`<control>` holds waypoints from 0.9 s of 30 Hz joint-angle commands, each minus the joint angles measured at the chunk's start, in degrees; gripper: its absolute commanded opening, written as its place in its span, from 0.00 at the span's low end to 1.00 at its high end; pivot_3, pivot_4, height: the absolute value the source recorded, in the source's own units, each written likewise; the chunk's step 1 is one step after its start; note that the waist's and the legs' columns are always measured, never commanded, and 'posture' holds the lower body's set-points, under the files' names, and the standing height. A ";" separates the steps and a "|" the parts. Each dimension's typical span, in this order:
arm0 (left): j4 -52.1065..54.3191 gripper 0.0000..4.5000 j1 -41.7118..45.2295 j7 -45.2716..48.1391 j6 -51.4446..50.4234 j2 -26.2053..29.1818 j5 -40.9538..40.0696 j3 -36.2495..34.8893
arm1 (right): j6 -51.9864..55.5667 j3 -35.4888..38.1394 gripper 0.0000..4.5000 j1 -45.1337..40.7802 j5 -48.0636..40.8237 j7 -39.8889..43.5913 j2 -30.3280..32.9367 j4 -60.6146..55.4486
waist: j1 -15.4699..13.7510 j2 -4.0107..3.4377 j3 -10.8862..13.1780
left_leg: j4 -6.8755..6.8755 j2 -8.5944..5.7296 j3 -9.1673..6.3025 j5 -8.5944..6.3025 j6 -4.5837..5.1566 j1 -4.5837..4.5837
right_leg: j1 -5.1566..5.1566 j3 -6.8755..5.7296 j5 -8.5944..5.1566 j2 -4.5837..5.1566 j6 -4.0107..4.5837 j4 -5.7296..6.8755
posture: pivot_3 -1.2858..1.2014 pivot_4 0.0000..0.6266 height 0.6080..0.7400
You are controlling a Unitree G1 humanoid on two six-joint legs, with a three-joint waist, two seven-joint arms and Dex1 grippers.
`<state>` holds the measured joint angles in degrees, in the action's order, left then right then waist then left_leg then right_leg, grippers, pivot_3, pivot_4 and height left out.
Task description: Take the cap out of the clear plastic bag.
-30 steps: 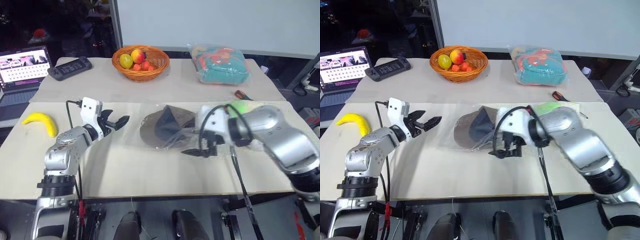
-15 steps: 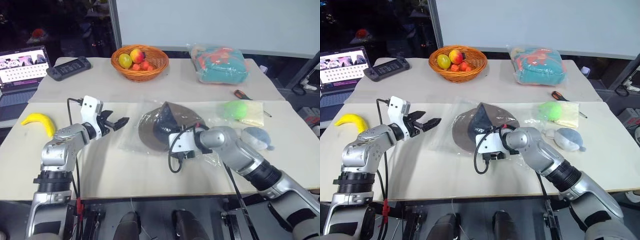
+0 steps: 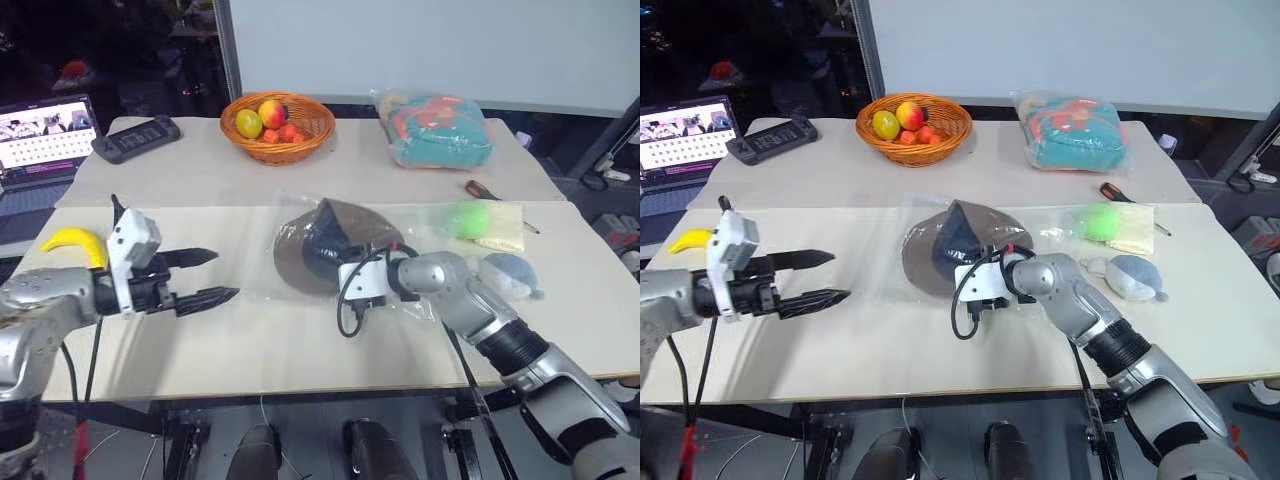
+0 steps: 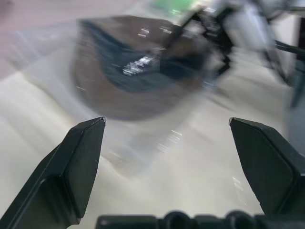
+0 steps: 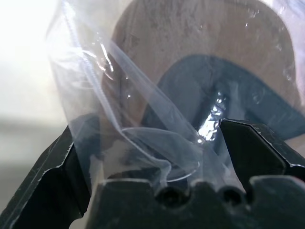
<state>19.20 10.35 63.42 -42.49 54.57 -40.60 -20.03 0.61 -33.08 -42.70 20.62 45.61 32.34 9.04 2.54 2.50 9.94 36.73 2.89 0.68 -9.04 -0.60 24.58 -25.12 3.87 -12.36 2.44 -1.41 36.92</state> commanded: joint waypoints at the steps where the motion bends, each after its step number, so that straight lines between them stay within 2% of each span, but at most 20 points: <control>1: 4.56 1.00 -1.18 1.76 -1.28 1.33 -5.52 -5.04 | -5.13 1.07 0.77 -1.95 3.22 -4.25 -1.18 5.38 | 0.05 0.01 0.01 | 0.00 0.00 0.02 0.00 0.00 0.00 | -0.01 0.00 0.00 0.01 0.01 0.00 | 0.52 0.24 1.00; 5: 7.92 1.00 -2.80 1.33 -4.19 1.77 -11.42 -9.22 | -10.87 1.06 0.46 -3.46 5.34 -7.04 -2.32 9.97 | 0.11 0.02 0.02 | -0.03 0.01 0.02 0.00 0.00 0.02 | -0.03 0.00 -0.01 0.00 0.02 0.00 | 0.52 0.24 1.00; 7: 9.50 1.00 -3.82 1.21 -6.08 2.20 -15.25 -12.31 | -15.64 0.90 0.34 -5.04 6.78 -9.44 -2.57 12.79 | 0.13 0.03 0.04 | -0.06 0.01 0.02 0.00 0.00 0.03 | -0.04 0.00 -0.02 0.00 0.02 0.01 | 0.52 0.24 1.00; 8: 9.97 1.00 -4.21 1.02 -6.80 2.46 -16.94 -13.48 | -18.09 0.74 0.23 -5.87 7.40 -10.17 -2.64 14.25 | 0.17 0.02 0.05 | -0.07 0.01 0.03 0.00 0.00 0.03 | -0.06 0.01 -0.02 0.00 0.02 0.01 | 0.52 0.24 1.00; 9: 10.41 1.00 -4.58 0.80 -7.33 2.64 -18.31 -14.57 | -20.86 0.51 0.19 -6.85 8.28 -11.36 -2.66 15.89 | 0.23 0.03 0.05 | -0.07 0.00 0.03 0.00 0.00 0.04 | -0.07 0.01 -0.02 0.00 0.02 0.01 | 0.52 0.24 1.00; 11: 11.13 1.00 -5.47 -0.08 -8.20 2.75 -20.52 -16.65 | -28.51 -0.49 0.02 -9.43 9.87 -13.22 -2.61 19.98 | 0.48 0.03 0.06 | -0.07 0.00 0.03 0.00 0.00 0.03 | -0.07 0.02 -0.02 0.00 0.02 0.01 | 0.52 0.24 1.00; 16: 14.11 1.00 -9.87 -1.74 -8.88 1.93 -23.92 -20.62 | -52.29 -3.24 0.00 -18.15 14.30 -20.04 -3.36 29.32 | 1.47 0.04 0.08 | -0.14 -0.01 0.03 0.00 0.00 0.01 | -0.08 0.03 -0.02 0.00 0.03 -0.02 | 0.52 0.24 1.00; 20: 16.59 1.00 -13.12 -3.09 -8.56 1.54 -26.12 -22.27 | -65.66 -4.96 0.00 -24.37 20.21 -27.83 -4.37 36.40 | 1.63 0.06 0.10 | -0.33 -0.01 0.03 0.00 0.00 -0.01 | -0.12 0.07 -0.02 0.00 0.04 -0.04 | 0.52 0.24 1.00; 23: 18.43 1.00 -15.71 -4.08 -8.44 1.13 -28.33 -24.40 | -69.98 -9.88 0.00 -30.47 34.19 -44.17 -4.28 42.29 | 1.56 0.07 0.11 | -0.45 -0.02 0.03 0.01 -0.01 -0.08 | -0.14 0.07 -0.10 0.00 0.20 -0.02 | 0.52 0.24 1.00; 27: 19.95 1.00 -17.82 -5.67 -8.06 1.02 -30.73 -25.95 | -60.06 -25.69 0.00 -37.87 56.16 -75.33 -6.51 50.90 | 1.53 0.10 0.12 | -0.53 -0.05 0.00 0.04 -0.07 -0.16 | -0.23 0.07 -0.08 0.06 0.60 0.05 | 0.52 0.24 1.00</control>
<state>37.61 -7.22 58.41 -51.35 55.67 -69.45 -44.14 -64.13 -53.99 -78.16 68.67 -15.49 26.59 56.91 4.07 2.60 10.06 36.13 2.81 0.68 -8.99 -0.70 24.38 -25.39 3.97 -12.39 2.55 -0.59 37.00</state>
